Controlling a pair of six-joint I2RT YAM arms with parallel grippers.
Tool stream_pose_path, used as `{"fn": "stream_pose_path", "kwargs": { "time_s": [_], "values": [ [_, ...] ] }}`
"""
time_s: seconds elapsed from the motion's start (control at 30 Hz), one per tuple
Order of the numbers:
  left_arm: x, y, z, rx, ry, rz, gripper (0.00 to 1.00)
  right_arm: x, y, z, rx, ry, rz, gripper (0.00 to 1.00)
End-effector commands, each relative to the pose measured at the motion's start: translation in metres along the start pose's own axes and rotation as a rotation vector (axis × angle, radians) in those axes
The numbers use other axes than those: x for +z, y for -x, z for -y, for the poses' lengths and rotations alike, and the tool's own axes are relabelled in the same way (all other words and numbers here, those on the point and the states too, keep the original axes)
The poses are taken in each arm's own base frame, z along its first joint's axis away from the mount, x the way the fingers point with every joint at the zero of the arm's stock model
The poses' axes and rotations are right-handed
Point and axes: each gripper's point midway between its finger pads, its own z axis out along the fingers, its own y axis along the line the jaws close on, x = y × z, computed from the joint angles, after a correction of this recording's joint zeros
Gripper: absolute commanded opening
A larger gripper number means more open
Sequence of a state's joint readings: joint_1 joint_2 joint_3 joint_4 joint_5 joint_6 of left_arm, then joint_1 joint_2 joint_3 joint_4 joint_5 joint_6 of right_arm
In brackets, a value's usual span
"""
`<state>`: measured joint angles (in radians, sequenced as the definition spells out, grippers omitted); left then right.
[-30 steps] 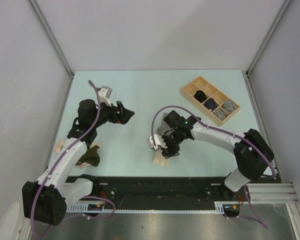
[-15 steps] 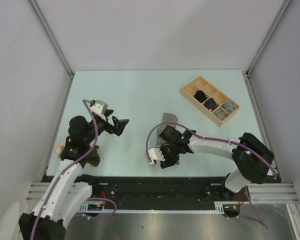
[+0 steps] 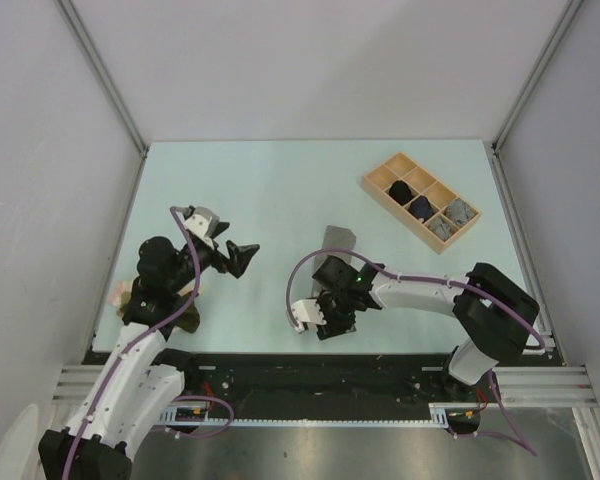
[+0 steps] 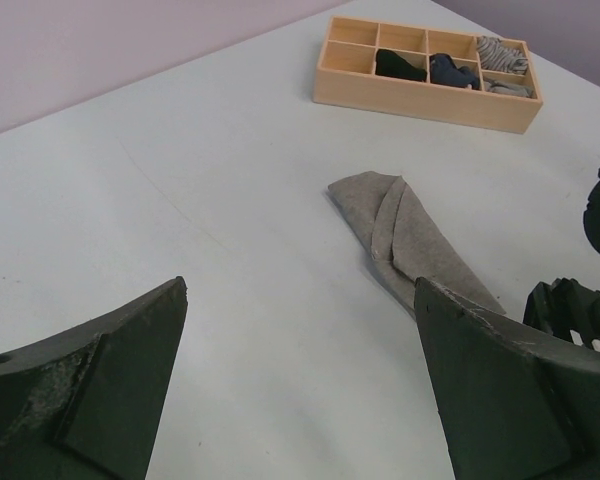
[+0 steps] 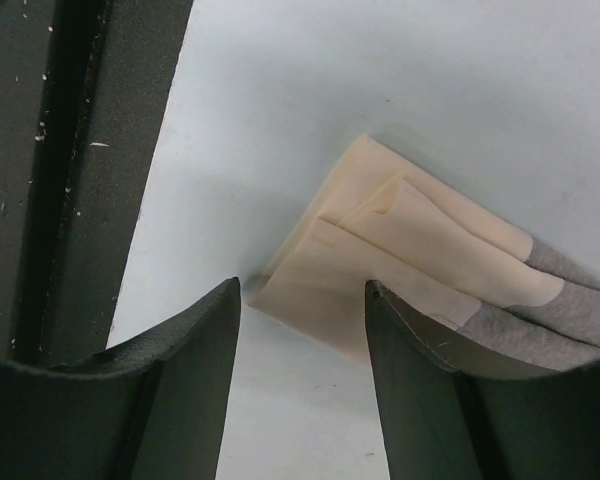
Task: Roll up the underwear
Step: Roll the underwear to the center of the board.
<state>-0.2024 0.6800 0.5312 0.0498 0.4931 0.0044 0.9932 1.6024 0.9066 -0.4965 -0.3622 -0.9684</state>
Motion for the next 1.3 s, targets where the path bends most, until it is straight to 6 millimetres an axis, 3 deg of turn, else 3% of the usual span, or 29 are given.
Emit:
{"fn": "stream_pose_path", "kwargs": {
  "time_s": [0.0,0.2,0.37,0.53,1.0,1.27],
  "values": [
    [-0.002,0.009,0.004,0.054,-0.029,0.036,1.0,0.007,-0.006,-0.002,0.028,0.001,-0.024,0.57],
    [-0.003,0.009,0.007,0.06,-0.04,0.039,1.0,0.013,-0.018,-0.005,0.059,0.008,-0.071,0.55],
    [-0.004,0.011,0.009,0.065,-0.052,0.047,1.0,0.016,-0.031,-0.007,0.056,0.009,-0.115,0.42],
    [-0.004,0.013,0.014,0.073,-0.079,0.056,1.0,0.014,-0.038,-0.007,0.056,0.008,-0.136,0.35],
    [-0.001,0.01,0.036,0.078,-0.193,0.06,1.0,-0.022,-0.078,-0.01,0.065,0.049,-0.124,0.32],
    [0.0,0.008,0.048,0.068,-0.257,0.054,1.0,-0.024,-0.056,-0.019,0.024,0.076,-0.045,0.33]
  ]
}}
